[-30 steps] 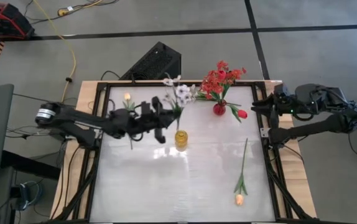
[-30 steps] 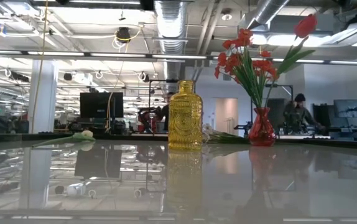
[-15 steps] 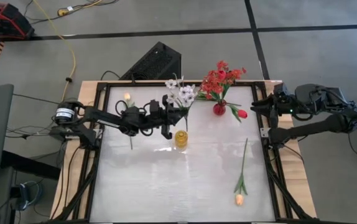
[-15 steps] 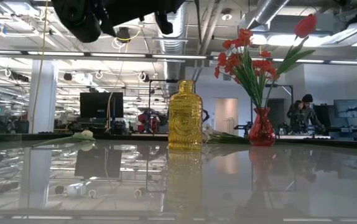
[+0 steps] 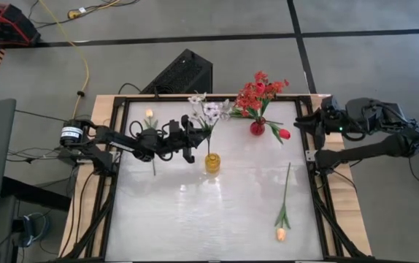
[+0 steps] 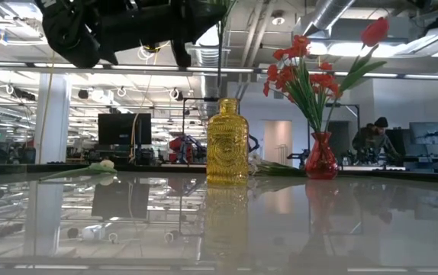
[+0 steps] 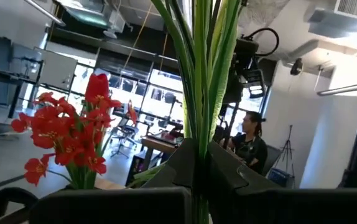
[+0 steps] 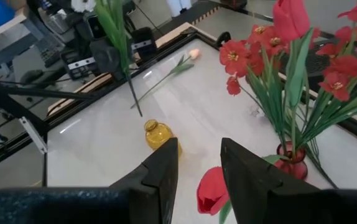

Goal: Sort flowers into vase by color
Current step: Put the bottom white flowers into the yellow vase

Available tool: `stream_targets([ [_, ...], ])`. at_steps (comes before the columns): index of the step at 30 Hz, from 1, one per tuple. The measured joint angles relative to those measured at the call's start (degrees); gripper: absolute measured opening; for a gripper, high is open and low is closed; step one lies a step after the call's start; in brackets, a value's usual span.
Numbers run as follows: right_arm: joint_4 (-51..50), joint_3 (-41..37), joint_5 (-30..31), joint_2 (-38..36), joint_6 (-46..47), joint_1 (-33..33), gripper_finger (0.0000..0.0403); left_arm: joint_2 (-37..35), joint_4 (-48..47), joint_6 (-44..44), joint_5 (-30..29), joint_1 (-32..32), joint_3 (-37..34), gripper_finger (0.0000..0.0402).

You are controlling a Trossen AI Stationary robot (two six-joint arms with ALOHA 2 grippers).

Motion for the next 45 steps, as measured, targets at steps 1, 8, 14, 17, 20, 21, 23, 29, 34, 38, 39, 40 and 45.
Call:
stream_targets([
  [1,0.0,0.0,0.1,0.0,0.0,-0.2,0.0147,0.0,0.0,0.5,-0.1,0.0,0.0,0.0002],
  [8,0.0,0.0,0.1,0.0,-0.1,-1.2,0.0147,3.2,0.9,0.0,-2.7,0.0,0.5,0.0002],
  [14,0.0,0.0,0.1,0.0,-0.2,-1.2,0.0147,3.2,1.2,-0.1,-1.7,0.0,1.9,0.0002],
  [17,0.0,0.0,0.1,0.0,-0.2,-1.2,0.0147,3.1,-0.3,-0.1,-0.3,0.0,3.1,0.0002],
  [20,0.0,0.0,0.1,0.0,-0.2,-1.2,0.0147,3.2,-5.0,-0.1,-0.2,0.0,3.5,0.0002],
  [21,0.0,0.0,0.1,0.0,-0.3,-1.2,0.0147,3.2,-5.7,-0.1,-0.2,0.0,3.5,0.0002],
  [23,0.0,0.0,0.1,0.0,-0.4,-1.2,0.0147,3.2,-6.7,0.9,-0.2,0.0,3.6,0.0002],
  [29,0.0,0.0,0.0,0.0,-0.5,-1.2,0.0147,3.2,-9.5,1.1,-0.3,0.0,3.6,0.0004],
  [34,-1.3,0.0,-0.6,-0.1,-0.6,-1.2,0.0147,3.2,-11.1,0.0,-0.3,0.0,3.6,0.0026],
  [38,-2.8,0.0,-1.7,-0.2,-0.6,-1.2,0.0147,3.2,-11.5,1.2,-0.1,0.0,3.6,0.0055],
  [39,-2.9,0.0,-1.9,-0.2,-0.6,-1.2,0.0147,3.1,-11.7,1.2,0.0,0.0,3.6,0.0063],
  [40,-3.1,0.0,-2.2,-0.2,-0.6,-1.2,0.0147,3.1,-12.1,1.2,0.0,0.0,3.6,0.0070],
  [45,-7.3,0.0,-3.1,-0.2,-0.6,-1.2,0.0147,3.0,-14.1,1.3,1.3,0.4,3.6,0.0103],
])
